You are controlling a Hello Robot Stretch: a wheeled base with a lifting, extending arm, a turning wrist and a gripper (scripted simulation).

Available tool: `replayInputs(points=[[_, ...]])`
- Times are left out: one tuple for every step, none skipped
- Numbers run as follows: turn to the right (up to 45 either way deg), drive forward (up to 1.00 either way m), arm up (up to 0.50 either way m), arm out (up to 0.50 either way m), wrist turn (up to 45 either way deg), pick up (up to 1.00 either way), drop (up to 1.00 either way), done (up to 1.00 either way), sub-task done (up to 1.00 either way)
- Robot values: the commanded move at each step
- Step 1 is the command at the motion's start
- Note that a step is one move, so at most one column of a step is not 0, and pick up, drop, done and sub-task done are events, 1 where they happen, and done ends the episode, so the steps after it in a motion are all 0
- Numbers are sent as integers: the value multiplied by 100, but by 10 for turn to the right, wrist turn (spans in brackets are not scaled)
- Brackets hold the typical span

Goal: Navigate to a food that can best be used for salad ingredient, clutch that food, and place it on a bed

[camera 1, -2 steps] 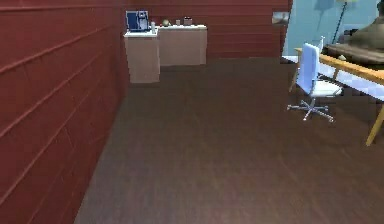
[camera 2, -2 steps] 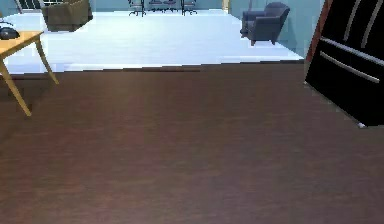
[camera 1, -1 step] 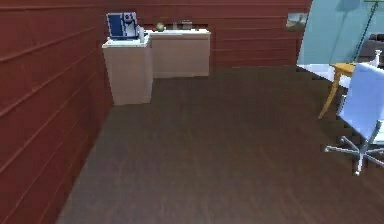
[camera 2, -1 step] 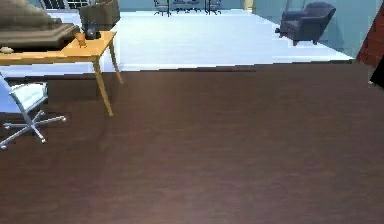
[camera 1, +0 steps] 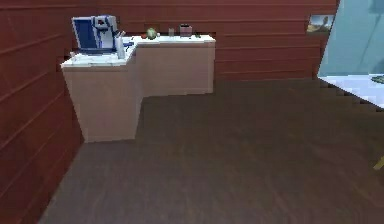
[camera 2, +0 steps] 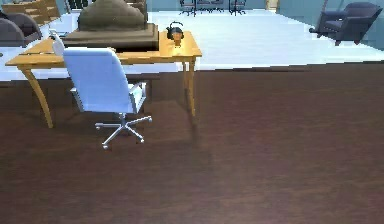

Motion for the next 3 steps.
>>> replayInputs(points=[[-30,0,0,0,0,0,0,0,0],[0,100,0,0,0,0,0,0,0],[0,85,0,0,0,0,0,0,0]])
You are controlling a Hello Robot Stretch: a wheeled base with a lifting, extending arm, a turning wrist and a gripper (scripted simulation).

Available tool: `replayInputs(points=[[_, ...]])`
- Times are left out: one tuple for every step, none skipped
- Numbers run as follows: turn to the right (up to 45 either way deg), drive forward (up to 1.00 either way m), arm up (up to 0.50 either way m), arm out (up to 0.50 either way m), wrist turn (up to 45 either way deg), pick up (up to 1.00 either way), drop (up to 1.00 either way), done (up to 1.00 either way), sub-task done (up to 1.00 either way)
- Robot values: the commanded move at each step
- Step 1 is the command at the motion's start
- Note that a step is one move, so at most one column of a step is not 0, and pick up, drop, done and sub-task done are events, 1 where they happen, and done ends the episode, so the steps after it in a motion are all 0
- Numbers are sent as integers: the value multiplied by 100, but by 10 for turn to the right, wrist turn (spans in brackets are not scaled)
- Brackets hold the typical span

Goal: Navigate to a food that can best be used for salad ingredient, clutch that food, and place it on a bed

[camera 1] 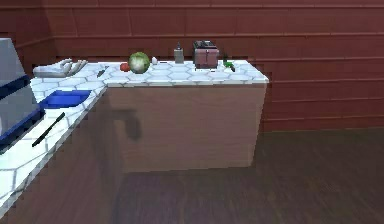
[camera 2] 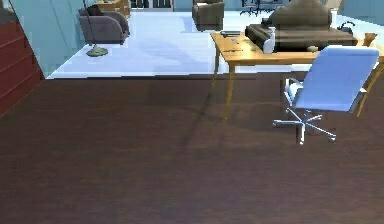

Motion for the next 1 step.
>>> replayInputs(points=[[-30,0,0,0,0,0,0,0,0]])
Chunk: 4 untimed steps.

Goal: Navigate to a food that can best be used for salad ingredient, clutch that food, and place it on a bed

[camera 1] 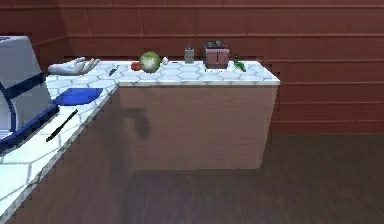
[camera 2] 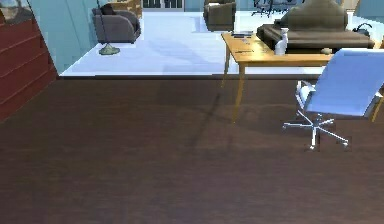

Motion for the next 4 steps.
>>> replayInputs(points=[[0,85,0,0,0,0,0,0,0],[-450,0,0,0,0,0,0,0,0],[-450,0,0,0,0,0,0,0,0],[-180,0,0,0,0,0,0,0,0]])
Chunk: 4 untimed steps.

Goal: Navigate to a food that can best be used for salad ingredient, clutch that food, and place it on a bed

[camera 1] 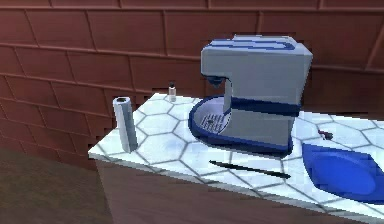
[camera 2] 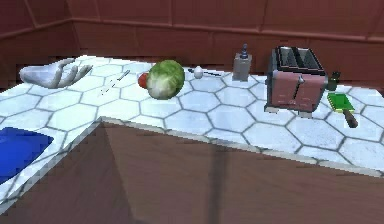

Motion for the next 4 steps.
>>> replayInputs(points=[[0,0,50,0,0,0,0,0,0],[0,0,38,0,0,0,0,0,0],[0,0,0,50,0,0,0,0,0],[0,0,0,0,450,0,0,0,0]])
